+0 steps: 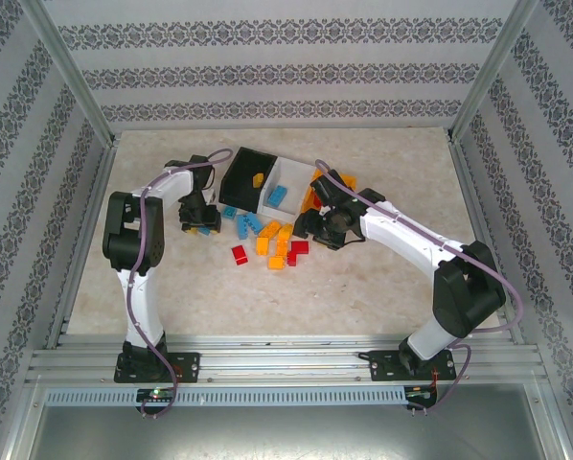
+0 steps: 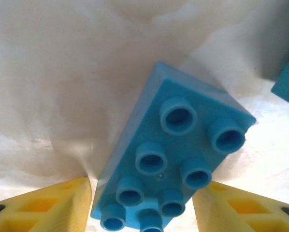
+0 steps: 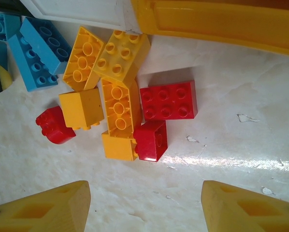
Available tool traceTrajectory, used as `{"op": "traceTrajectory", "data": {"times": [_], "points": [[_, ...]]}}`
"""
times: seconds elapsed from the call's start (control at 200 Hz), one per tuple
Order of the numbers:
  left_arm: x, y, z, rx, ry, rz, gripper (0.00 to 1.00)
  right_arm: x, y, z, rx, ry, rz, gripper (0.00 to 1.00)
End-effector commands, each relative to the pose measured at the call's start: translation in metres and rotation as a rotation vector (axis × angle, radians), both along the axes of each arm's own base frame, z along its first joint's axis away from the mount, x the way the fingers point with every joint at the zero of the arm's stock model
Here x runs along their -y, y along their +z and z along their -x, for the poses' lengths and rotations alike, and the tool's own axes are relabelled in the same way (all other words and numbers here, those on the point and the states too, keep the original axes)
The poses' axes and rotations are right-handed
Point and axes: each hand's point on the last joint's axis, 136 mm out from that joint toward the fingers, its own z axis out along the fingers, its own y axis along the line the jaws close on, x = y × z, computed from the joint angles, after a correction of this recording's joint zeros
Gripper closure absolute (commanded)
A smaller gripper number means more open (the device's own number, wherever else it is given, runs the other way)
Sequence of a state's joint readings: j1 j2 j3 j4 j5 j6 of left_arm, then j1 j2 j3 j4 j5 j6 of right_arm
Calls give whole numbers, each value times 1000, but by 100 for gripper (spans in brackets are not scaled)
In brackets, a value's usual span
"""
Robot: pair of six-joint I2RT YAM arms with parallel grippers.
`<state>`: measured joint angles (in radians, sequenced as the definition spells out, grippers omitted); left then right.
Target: Sort the legos into containers by color
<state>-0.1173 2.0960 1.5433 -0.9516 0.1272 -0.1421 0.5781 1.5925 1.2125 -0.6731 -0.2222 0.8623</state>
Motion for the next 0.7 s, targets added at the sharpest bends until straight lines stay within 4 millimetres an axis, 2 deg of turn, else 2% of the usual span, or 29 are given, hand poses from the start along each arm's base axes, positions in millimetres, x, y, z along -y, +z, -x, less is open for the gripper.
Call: {"op": "traceTrajectory", "data": {"times": [0.0, 0.175, 0.36, 0.545, 0.694], "points": [[2, -1, -9, 22, 14, 24, 51, 4, 4, -1, 7, -21, 17, 38], [2, 3, -3, 28, 25, 29, 61, -1, 4, -2, 6, -13, 13, 38], [1, 12, 8, 40, 43, 35, 65, -8, 3, -2, 7, 1, 9, 38], [2, 21, 31, 19, 90, 51, 69, -14, 3, -4, 14, 11, 6, 38], [5, 39, 51, 31, 124, 85, 69, -16, 2, -4, 15, 11, 6, 38]]}}
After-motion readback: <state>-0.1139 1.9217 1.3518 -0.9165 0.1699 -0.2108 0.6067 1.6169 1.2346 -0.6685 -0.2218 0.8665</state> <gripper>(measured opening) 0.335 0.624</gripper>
